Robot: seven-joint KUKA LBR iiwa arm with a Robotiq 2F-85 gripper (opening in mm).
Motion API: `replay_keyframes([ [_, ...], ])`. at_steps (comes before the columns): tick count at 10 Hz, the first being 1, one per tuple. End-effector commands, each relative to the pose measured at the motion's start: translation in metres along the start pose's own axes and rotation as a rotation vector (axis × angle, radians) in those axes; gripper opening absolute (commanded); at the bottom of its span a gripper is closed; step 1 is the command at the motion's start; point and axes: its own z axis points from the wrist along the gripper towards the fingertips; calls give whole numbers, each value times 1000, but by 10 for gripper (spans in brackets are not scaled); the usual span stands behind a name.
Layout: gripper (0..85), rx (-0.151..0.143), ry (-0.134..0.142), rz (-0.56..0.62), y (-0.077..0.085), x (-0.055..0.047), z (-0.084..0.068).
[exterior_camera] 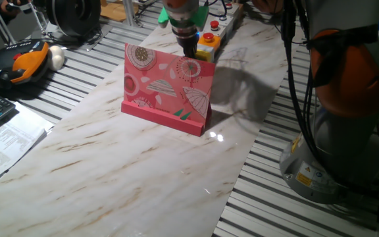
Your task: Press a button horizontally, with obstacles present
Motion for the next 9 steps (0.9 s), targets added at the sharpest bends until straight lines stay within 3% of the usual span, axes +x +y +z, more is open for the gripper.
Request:
replay_keyframes([
  [1,0,-10,2,7,6,-2,-3],
  [3,0,-77,15,34,14,-4,-16],
  [4,0,-82,20,54,20,-6,-27],
  [6,0,-65,28,74,28,-8,-50],
  [7,0,-87,35,80,29,-9,-58],
  [9,0,-167,54,106,25,-11,-87],
])
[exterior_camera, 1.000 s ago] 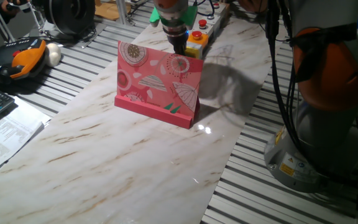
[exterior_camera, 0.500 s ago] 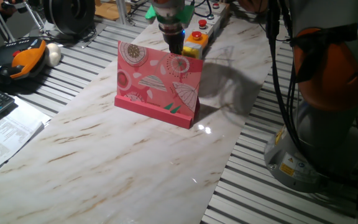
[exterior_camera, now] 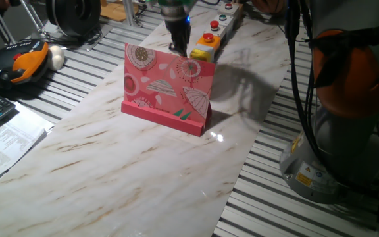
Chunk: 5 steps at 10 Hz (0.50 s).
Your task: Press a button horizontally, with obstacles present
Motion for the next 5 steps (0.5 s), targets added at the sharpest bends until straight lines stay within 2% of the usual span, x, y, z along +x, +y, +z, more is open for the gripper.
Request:
replay_keyframes([
  [1,0,-4,2,18,3,2,-21],
  [3,0,-16,16,54,6,7,-45],
  [4,0,-64,17,84,7,11,-53],
  [5,0,-68,7,104,12,13,-56],
])
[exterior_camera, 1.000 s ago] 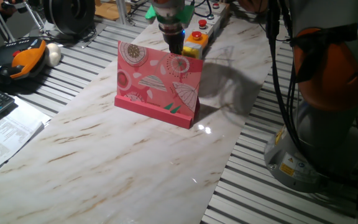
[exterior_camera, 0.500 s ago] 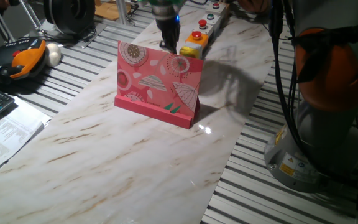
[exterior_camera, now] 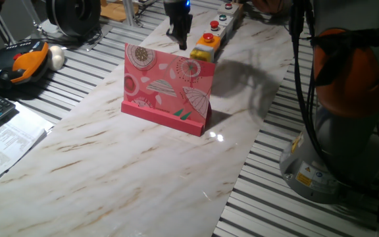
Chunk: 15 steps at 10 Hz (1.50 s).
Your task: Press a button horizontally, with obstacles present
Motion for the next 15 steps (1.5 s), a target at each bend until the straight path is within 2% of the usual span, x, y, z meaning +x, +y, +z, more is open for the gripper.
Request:
replay_keyframes([
  [1,0,-2,-9,11,3,1,-2],
  [3,0,-13,-6,53,7,2,0],
  [6,0,-6,2,50,5,1,0],
  [7,0,16,8,41,5,1,0],
  [8,0,56,30,18,5,1,0],
  [9,0,62,12,-3,5,1,0],
  [11,0,69,-79,-42,5,1,0],
  [13,0,10,-94,-78,5,1,0],
  [15,0,-4,-87,-76,5,1,0],
])
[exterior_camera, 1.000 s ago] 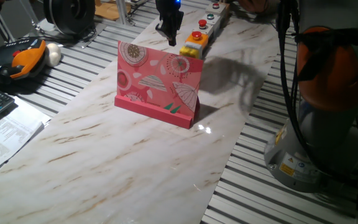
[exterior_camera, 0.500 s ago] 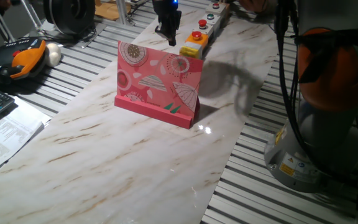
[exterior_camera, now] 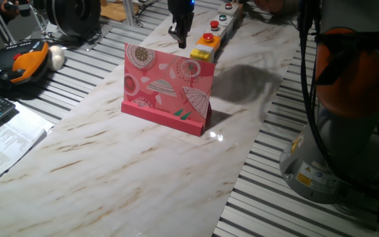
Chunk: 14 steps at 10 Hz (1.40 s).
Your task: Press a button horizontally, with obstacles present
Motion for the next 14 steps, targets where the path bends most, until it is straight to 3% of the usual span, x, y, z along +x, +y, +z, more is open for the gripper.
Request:
replay_keyframes([
  [1,0,-4,14,17,4,0,-6],
  [2,0,-7,35,38,16,-1,-20],
  [6,0,-4,77,177,75,6,-79],
  [7,0,17,78,202,88,9,-89],
  [8,0,29,76,225,98,13,-93],
  [10,0,29,60,242,101,18,-90],
  [14,0,40,67,227,100,17,-89],
])
